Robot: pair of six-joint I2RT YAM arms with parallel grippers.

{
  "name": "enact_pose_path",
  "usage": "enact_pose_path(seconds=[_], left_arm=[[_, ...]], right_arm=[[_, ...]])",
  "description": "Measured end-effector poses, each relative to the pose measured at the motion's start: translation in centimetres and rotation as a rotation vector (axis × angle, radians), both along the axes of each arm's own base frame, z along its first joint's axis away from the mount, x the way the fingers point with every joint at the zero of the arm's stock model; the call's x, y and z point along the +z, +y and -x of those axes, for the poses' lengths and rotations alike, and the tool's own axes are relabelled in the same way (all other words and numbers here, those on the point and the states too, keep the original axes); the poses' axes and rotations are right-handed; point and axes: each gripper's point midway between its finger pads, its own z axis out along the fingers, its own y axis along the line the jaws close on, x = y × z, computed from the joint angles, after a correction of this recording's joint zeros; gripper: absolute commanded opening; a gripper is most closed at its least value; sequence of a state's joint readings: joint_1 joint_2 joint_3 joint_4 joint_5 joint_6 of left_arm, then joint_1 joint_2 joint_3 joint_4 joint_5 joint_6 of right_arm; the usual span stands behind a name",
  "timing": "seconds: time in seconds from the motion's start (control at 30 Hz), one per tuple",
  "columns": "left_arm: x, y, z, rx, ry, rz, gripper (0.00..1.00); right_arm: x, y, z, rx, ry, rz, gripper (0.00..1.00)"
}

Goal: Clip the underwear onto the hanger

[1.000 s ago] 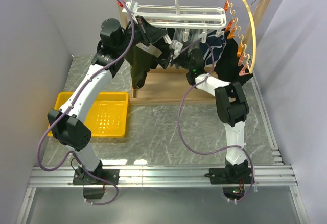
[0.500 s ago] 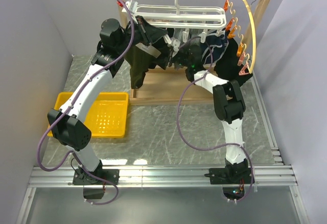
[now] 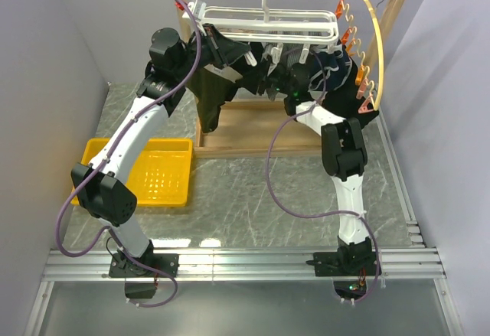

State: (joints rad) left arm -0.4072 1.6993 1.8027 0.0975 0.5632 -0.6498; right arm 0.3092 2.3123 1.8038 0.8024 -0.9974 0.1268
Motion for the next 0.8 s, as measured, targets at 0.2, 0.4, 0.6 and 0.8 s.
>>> enact_pose_path(seconds=[0.2,0.4,0.6,0.8], left_arm=[[0.0,0.0,0.0,0.001,0.0,0.0,0.0],[-0.1,0.0,-0.1,0.003,0.0,-0.002,0.0],[-0.2,0.2,-0.2,0.022,-0.003,-0.008,0.0],[-0.4,0.7,-0.6,0.066,-0.013,-0.03,0.0]], right_arm=[[-0.7,-0.3,2.2,0.04,0.094,-0.03,0.03],[-0.7,-0.8,4.6,0.063,0.177,-0.061,0.0],[1.2,-1.4,7.7,0.003,0.215,-0.089,0.0],[5.4,-0.6,11.2,-0.085,0.182,-0.12,0.0]])
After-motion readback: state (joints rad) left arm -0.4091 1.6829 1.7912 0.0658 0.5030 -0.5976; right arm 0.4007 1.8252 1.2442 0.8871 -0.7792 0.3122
